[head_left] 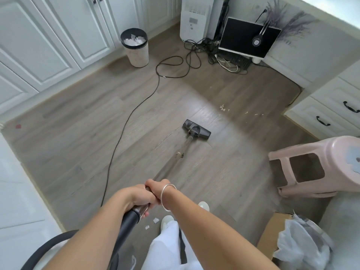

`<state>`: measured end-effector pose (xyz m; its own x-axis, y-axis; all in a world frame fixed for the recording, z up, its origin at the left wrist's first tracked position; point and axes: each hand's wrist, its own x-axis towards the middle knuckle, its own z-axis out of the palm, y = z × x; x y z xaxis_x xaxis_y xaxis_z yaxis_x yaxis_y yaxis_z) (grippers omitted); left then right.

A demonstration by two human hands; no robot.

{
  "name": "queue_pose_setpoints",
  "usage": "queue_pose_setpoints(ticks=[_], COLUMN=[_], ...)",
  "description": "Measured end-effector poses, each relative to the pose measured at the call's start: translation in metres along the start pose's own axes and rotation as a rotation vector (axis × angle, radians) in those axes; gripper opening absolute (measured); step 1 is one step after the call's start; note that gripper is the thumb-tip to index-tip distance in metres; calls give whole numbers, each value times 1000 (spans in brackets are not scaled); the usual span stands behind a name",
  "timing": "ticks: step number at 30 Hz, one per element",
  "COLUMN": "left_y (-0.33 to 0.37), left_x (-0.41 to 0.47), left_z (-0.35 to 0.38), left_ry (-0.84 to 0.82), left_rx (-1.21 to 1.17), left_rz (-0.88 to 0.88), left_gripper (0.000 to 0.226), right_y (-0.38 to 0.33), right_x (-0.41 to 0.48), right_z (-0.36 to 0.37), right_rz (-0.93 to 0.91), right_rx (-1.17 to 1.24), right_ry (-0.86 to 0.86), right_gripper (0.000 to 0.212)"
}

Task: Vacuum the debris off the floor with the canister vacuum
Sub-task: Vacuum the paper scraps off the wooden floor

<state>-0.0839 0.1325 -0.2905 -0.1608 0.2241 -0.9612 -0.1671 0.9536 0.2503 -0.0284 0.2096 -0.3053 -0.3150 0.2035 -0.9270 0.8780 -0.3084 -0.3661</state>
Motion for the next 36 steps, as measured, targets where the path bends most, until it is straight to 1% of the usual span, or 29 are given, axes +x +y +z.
queue_pose_setpoints(ticks=[4, 7, 11, 13, 15, 20, 21, 24, 25, 27, 29, 31, 32, 34, 36], left_y=[-19, -34, -58, -72, -86, -106, -108, -114, -113, -111, -105, -99, -97, -93, -85], left_x=[-1, -4, -16, -22, -27, -28, -26, -19, -18, -20, -22, -19, -18, -18, -18], left_z=[-1, -3, -25, -40, -51, -49, -46, -39, -35, -30, -28, -31, -34, -40, -46], left_ry=[3, -8, -43, -42, -23, -28, -32, -46, -52, -47, -32, -9, -3, 11, 23], left_rx=[-3, -18, -26, -29, -29, -73, -92, -135, -152, -182, -191, -182, -169, -138, -117], left_rz=[3, -4, -9, -13, -26, -55, -63, -64, -61, -59, -53, -37, -32, -18, -2], left_gripper=[13, 11, 4, 4, 7, 7, 9, 28, 28, 16, 13, 14, 15, 15, 15], right_y=[6, 11, 7, 3, -1, 6, 9, 12, 14, 17, 18, 16, 14, 10, 1], right_x=[3, 3, -6, -11, -15, -20, -19, -16, -16, -17, -17, -14, -12, -11, -10], right_z=[18, 31, 58, 75, 92, 110, 110, 108, 106, 102, 97, 97, 99, 99, 95], right_rz=[22, 31, 26, 12, 14, 38, 46, 80, 86, 83, 56, 20, 10, -7, -20], right_rx=[-49, -69, -75, -56, -42, -48, -54, -52, -61, -77, -71, -34, -26, -17, 4], right_ry=[-17, -35, -53, -75, -93, -113, -119, -139, -135, -100, -58, -14, -4, 12, 24], right_gripper=[23, 28, 27, 30, 28, 29, 31, 30, 30, 28, 23, 37, 36, 25, 23])
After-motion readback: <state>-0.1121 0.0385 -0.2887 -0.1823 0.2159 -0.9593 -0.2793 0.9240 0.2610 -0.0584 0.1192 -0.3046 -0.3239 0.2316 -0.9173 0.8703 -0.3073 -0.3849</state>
